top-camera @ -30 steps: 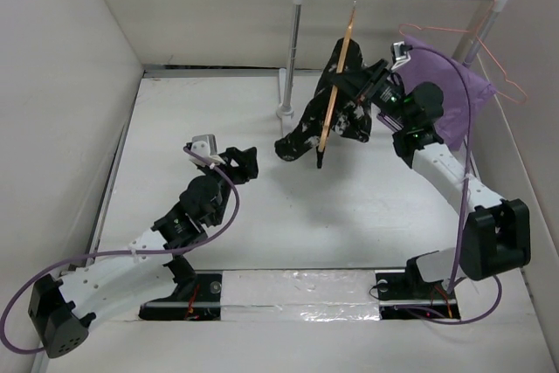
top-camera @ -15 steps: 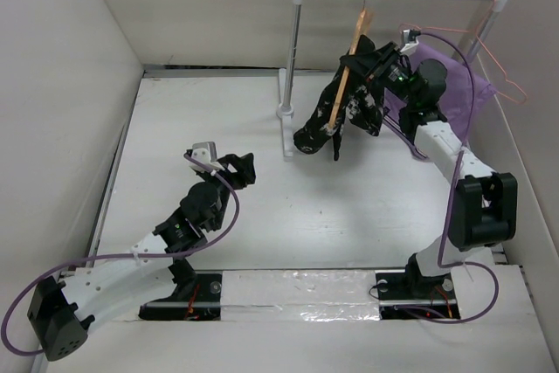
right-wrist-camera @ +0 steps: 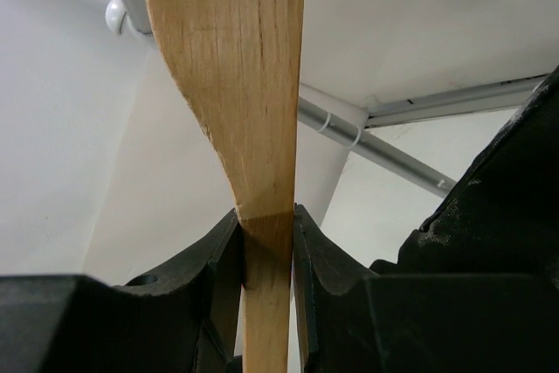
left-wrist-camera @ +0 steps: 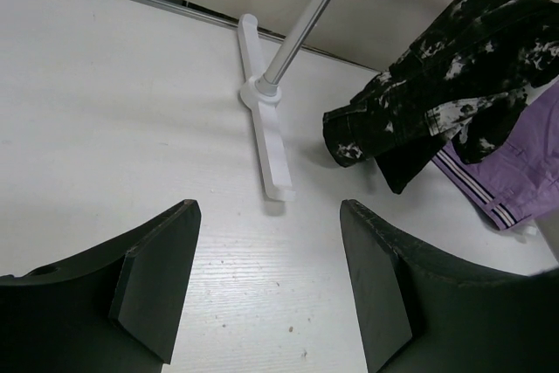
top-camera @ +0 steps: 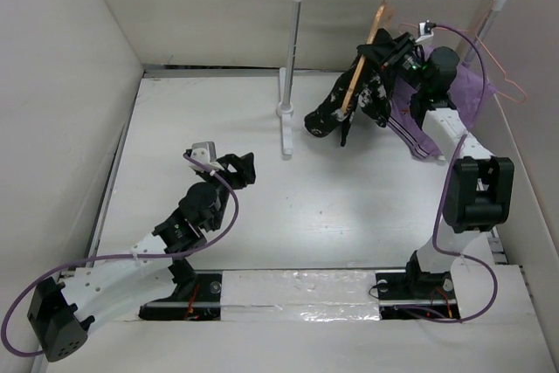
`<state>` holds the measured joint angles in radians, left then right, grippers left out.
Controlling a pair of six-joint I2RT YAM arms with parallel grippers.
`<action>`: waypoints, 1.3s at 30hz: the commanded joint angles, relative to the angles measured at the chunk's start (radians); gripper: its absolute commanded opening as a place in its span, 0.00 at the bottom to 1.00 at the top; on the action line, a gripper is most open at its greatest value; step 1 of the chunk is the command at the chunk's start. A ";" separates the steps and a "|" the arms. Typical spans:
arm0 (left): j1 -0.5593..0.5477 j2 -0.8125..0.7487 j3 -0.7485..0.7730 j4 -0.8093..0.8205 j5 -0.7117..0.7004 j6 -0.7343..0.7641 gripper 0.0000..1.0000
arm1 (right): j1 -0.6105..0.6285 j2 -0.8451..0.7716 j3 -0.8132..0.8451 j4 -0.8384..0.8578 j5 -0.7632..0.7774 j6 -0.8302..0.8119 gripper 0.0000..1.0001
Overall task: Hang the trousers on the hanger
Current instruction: Place the hanger at the clothesline.
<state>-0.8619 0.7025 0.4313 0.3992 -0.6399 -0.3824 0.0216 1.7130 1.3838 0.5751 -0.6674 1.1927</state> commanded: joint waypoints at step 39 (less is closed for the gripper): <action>0.004 0.002 -0.026 0.099 0.080 0.025 0.66 | -0.141 -0.736 -0.503 -0.153 0.146 -0.573 1.00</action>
<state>-0.8619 0.7307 0.4271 0.4191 -0.5964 -0.3798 -0.1310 1.1198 0.9474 0.3672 -0.5320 0.6785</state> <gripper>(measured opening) 0.660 0.999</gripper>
